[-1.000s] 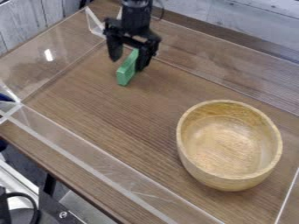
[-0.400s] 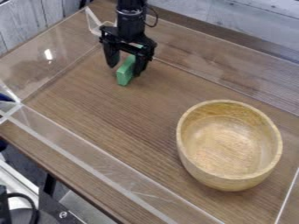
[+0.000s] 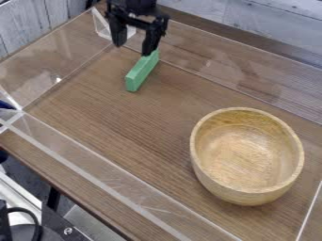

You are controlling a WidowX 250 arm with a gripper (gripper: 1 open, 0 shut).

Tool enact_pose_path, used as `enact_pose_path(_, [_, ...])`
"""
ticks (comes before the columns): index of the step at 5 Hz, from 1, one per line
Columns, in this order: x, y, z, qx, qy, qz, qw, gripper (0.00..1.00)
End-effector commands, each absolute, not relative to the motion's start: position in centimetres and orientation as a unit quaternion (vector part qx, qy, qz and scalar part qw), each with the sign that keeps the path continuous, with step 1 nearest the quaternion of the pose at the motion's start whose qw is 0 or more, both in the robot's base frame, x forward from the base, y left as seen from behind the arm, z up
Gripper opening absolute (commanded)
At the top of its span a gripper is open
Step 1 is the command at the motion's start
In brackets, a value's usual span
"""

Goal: Put the green block in the brown bowl

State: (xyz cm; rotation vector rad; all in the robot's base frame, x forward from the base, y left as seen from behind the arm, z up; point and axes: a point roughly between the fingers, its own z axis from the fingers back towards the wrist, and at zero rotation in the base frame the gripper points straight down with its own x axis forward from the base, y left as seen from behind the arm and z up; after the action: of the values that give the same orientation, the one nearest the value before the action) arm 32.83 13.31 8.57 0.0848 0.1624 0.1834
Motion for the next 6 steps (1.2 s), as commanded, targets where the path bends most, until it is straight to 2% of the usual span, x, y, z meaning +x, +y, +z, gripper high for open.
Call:
enact_pose_path(1, [32.3,13.3,11.0,0.058,0.026,0.085,0.994,1.0])
enact_pose_path(3, [31.5,13.3,8.2,0.059,0.032,0.089,0.994,1.0])
enact_pose_path(4, [31.3,13.0,7.5,0.055,0.032,0.094,0.994,1.0])
enact_pose_path(6, [33.8,12.9,8.1,0.072,0.028,0.095,0.992,1.0])
